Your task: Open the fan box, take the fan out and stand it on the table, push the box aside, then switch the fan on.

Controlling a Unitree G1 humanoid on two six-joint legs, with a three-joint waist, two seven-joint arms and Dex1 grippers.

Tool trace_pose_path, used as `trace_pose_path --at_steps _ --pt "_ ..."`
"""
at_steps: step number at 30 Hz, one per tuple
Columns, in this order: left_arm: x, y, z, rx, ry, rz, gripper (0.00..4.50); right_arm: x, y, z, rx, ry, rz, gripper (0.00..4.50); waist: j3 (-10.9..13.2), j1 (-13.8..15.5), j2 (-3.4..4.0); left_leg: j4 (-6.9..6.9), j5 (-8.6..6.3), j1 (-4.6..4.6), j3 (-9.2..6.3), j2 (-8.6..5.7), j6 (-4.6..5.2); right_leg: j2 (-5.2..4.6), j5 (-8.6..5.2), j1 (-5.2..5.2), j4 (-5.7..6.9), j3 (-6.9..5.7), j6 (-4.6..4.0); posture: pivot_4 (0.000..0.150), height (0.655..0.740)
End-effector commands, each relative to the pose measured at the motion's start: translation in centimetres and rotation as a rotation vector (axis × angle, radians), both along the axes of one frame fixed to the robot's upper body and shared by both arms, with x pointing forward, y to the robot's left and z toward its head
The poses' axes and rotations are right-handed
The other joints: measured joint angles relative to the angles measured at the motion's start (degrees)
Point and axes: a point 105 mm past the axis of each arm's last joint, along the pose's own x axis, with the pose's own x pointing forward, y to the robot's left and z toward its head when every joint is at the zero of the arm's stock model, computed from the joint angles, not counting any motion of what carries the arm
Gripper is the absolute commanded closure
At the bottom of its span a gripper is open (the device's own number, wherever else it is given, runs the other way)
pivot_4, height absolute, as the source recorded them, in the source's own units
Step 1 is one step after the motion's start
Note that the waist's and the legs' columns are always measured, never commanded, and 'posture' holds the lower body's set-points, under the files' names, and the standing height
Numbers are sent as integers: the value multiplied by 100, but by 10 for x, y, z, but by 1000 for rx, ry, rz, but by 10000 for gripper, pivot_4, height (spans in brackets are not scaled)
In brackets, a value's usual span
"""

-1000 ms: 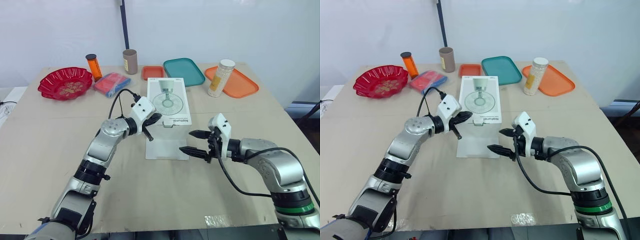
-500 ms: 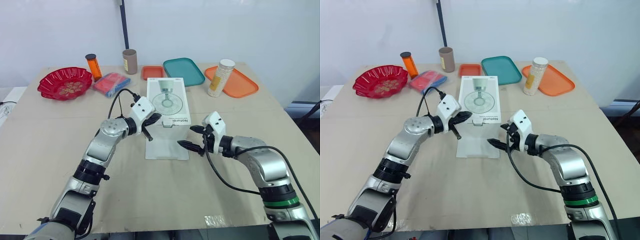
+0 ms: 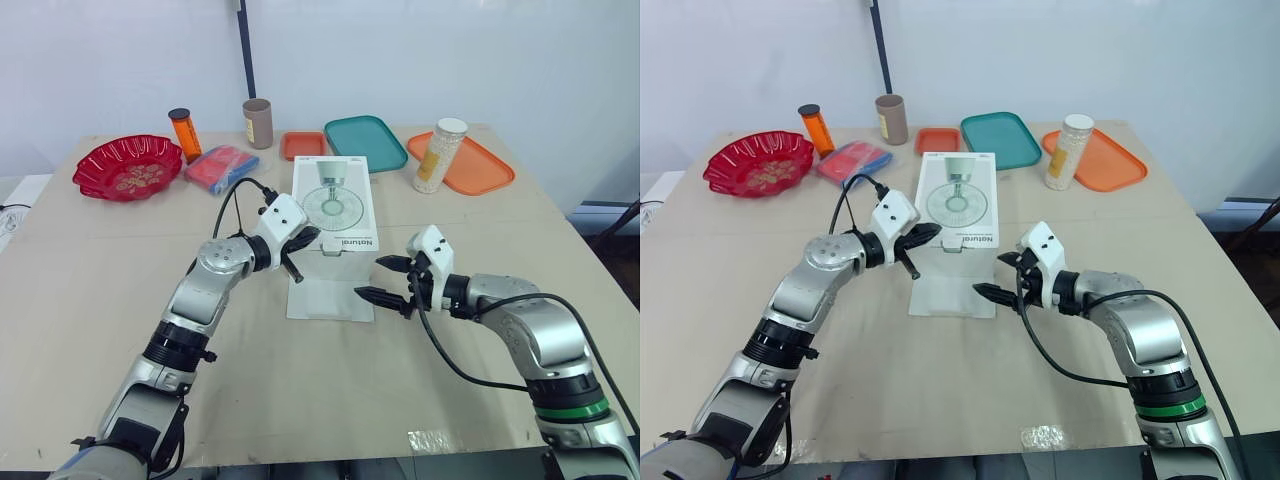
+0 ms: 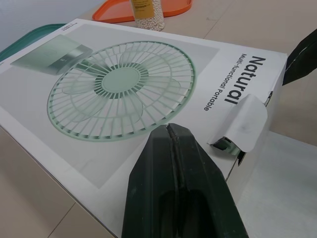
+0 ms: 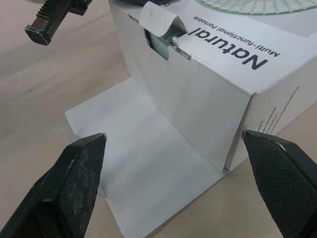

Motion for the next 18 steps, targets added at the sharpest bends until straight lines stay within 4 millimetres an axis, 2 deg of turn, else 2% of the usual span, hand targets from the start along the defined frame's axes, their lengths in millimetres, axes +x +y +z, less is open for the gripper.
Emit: trace_pose_path --at_steps 1,8,12,18 --pt "-4 -3 -12 16 34 -10 44461 -12 10 16 29 -46 67 0 0 0 0 0 0 0 0 0 0 0 0 0 0 0 0 1500 7400" --pt "-4 -4 -13 19 37 -10 44461 -16 13 16 40 -36 84 0 0 2 0 0 0 0 0 0 0 0 0 1 0 0 0 1500 7400" --pt "-3 -4 -11 18 33 -7 44461 -21 14 25 93 -17 111 0 0 3 0 0 0 0 0 0 0 0 0 0 0 0 0 1500 7400" --pt "-1 4 3 12 -4 6 44461 -26 12 36 129 -11 131 0 0 3 0 0 -1 0 0 0 1 0 0 1 0 0 0 1500 7400"
